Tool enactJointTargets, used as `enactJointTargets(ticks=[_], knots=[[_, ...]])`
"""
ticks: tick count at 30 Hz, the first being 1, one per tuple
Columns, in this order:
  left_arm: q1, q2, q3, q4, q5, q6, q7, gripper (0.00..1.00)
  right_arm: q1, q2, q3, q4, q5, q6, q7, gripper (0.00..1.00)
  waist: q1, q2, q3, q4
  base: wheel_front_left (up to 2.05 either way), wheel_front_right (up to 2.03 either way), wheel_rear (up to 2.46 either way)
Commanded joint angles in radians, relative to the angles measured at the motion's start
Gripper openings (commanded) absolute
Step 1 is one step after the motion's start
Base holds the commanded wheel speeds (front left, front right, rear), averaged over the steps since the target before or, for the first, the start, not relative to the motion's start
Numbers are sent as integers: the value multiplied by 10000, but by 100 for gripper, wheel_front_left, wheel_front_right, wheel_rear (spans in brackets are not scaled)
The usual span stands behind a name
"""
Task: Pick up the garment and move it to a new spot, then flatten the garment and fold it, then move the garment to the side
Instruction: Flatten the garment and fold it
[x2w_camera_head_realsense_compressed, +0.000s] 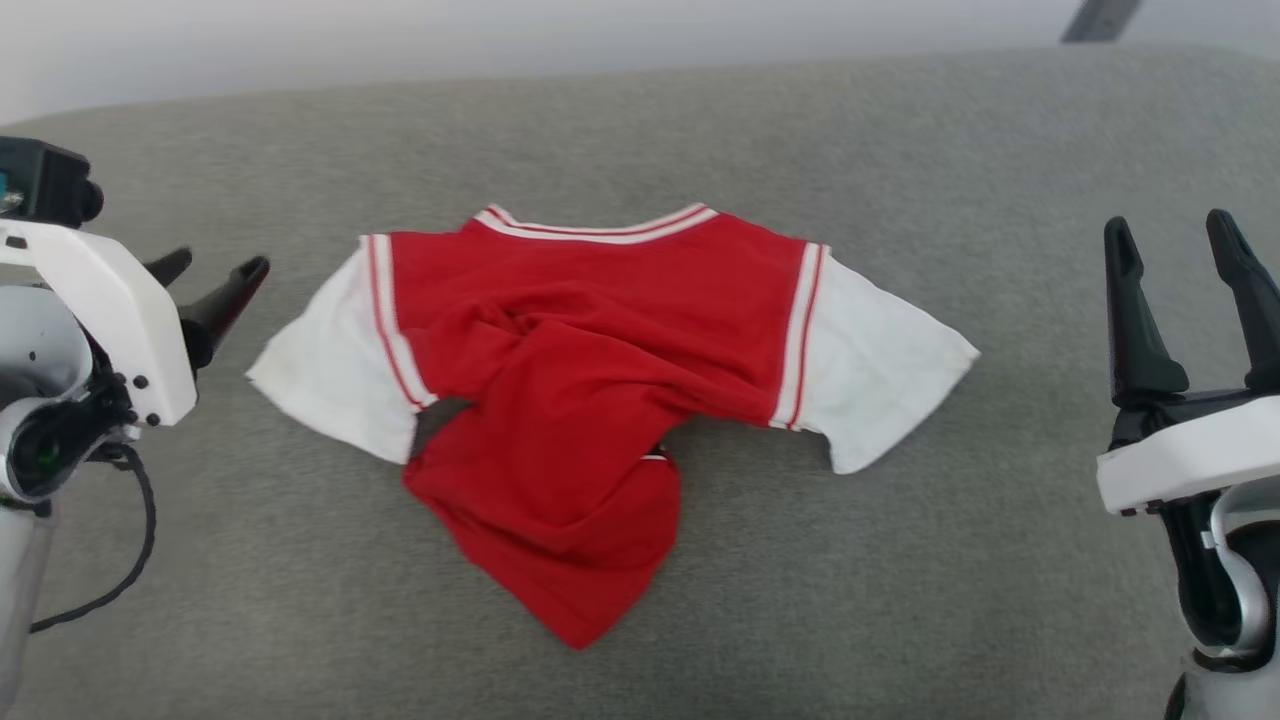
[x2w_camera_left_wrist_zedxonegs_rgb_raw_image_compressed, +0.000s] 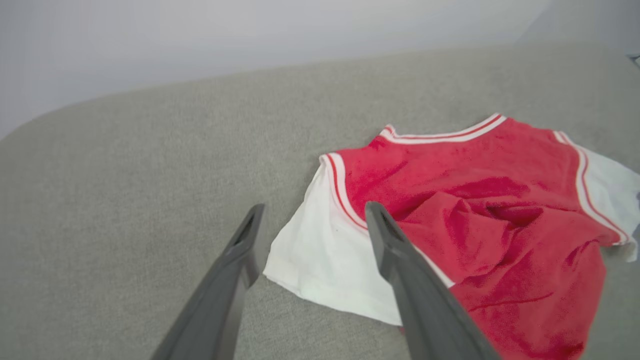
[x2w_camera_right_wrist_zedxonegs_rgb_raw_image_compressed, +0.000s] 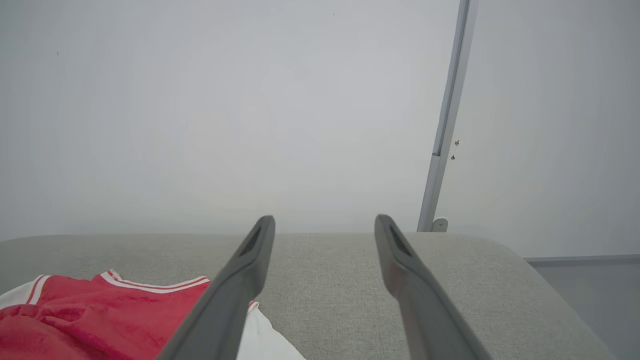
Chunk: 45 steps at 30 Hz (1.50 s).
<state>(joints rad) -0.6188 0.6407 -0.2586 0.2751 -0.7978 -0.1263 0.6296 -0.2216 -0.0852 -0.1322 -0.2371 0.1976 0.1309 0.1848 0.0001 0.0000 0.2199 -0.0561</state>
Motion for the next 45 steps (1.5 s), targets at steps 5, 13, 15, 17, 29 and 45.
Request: enactJointTargets(ticks=[5,13,15,17,29,45], knots=[[-652,99,-360,1330,206,31,712,100,-103,250,175,47,-52,-3,-270,100,-1,0,543,-616,0,0,0],[-1366,-14,-702,3599,349,594,1777,100,-217,315,407,233,-112,-3,-74,100,-1,0,980,-983,0,0,0],[-1472,-136,-723,4036,238,773,2035,100,-285,310,396,216,-156,-3,-27,100,-1,0,1046,-1001,0,0,0],[-1564,-253,-831,4345,276,837,2217,100,-370,297,393,202,-166,-3,38,100,-1,0,1100,-995,0,0,0],[-2028,-1268,-1234,5407,82,601,2546,0,-1088,-129,876,1195,436,-3,1451,100,-1,0,1469,-636,0,0,0],[-2923,-2121,-1551,5707,-1,190,1850,0,-3398,-2037,3120,5670,2325,0,6092,100,-1,0,1879,482,0,0,0]])
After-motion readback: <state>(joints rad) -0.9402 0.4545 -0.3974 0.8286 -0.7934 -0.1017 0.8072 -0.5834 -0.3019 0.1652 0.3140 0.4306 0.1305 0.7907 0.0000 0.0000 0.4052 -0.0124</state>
